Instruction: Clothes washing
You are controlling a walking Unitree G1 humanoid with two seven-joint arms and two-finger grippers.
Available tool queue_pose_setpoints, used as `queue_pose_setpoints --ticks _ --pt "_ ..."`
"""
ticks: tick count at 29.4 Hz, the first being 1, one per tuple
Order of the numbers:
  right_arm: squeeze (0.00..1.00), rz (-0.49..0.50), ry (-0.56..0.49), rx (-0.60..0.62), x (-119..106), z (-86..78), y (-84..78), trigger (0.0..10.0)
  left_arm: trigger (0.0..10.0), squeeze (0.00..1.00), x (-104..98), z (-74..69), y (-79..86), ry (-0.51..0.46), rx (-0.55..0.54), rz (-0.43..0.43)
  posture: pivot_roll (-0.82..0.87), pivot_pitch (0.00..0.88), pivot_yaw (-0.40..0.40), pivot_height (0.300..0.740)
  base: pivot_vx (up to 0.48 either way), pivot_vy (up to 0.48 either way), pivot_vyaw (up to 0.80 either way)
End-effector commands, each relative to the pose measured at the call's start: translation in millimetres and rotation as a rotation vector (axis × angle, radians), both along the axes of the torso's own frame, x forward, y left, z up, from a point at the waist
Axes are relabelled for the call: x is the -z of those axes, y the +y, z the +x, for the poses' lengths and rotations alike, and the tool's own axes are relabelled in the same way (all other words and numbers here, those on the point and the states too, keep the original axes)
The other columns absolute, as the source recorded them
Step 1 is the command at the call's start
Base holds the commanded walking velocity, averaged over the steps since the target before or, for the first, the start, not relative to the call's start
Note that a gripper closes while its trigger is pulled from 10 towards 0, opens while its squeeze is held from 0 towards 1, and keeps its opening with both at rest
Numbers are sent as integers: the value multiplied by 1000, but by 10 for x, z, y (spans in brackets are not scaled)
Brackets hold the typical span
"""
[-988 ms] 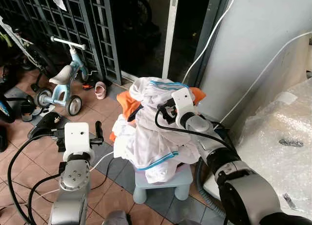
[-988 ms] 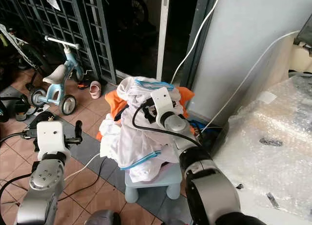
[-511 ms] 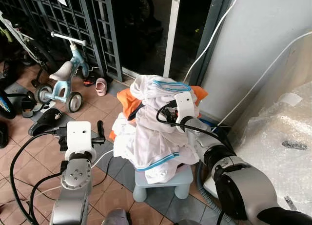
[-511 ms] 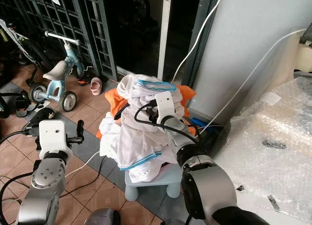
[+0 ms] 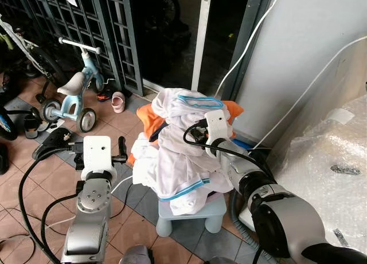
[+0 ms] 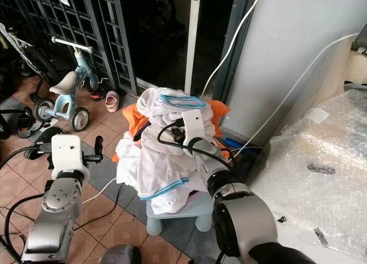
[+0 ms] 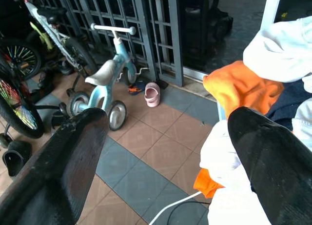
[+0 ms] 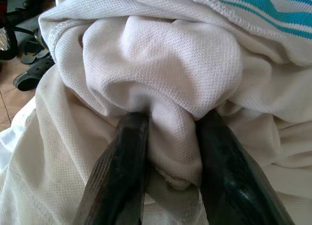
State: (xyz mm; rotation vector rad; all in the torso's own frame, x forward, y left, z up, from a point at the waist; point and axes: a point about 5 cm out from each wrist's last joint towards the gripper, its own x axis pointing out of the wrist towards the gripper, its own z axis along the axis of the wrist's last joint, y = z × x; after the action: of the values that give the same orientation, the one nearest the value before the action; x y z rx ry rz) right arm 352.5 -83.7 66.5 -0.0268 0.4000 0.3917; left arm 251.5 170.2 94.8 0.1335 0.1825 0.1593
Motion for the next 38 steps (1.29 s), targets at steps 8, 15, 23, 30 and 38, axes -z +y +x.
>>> queue_pose_setpoints --ticks 8,15,23,30,38 --pt "0 106 -99 -12 -39 -75 -171 0 10000 0 116 60 4 28 27 -42 9 0 -35 740 0 0 0" --pt "0 245 -293 100 -250 -317 -352 0 10000 0 118 88 -7 16 25 -59 -21 0 -8 740 0 0 0" --pt "0 243 -444 154 -447 -762 -451 0 10000 0 102 154 -88 -17 67 -50 -47 0 -2 740 0 0 0" --pt "0 193 -413 202 -472 -797 -574 10000 10000 0 99 180 -148 -18 103 -52 -67 0 3 740 0 0 0" --pt "0 231 -423 249 -615 -627 -571 10000 10000 0 107 196 -147 -18 102 -63 -67 0 6 740 0 0 -200"
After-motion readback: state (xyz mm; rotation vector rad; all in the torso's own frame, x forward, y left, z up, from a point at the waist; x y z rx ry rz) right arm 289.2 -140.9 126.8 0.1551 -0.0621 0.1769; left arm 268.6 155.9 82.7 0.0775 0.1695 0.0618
